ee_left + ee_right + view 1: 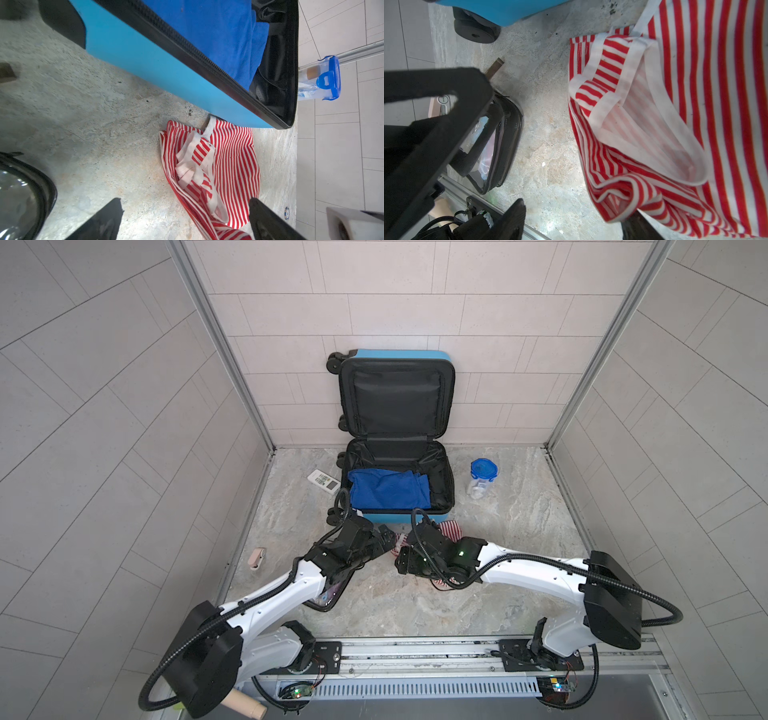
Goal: Pack the luggage
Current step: 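Grasp the striped shirt with the right gripper and drag it toward the left gripper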
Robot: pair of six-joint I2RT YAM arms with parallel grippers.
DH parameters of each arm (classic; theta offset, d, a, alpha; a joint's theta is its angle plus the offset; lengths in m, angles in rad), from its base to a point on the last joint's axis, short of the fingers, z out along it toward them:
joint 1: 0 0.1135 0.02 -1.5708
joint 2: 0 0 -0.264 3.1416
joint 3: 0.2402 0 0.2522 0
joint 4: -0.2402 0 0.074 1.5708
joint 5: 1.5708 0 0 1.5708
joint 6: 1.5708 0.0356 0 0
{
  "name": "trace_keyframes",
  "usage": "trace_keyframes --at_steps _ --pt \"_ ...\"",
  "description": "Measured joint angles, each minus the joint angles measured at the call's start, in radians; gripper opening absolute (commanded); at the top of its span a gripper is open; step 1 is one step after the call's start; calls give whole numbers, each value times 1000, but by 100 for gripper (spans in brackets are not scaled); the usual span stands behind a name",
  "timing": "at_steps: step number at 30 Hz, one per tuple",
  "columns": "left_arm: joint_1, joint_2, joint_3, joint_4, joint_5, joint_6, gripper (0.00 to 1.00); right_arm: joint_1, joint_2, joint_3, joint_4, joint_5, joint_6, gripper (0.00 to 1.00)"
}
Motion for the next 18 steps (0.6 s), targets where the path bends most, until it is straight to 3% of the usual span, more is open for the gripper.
trace_keyframes --at_steps 5,11,18 --pt "0 5 -20 6 51 -56 100 1 -6 -10 -37 5 -30 73" --pt "0 22 -109 89 135 -158 99 2 55 -28 -16 -21 -71 60" --pt "0 21 -207 206 189 -297 99 2 77 -39 7 -35 -100 53"
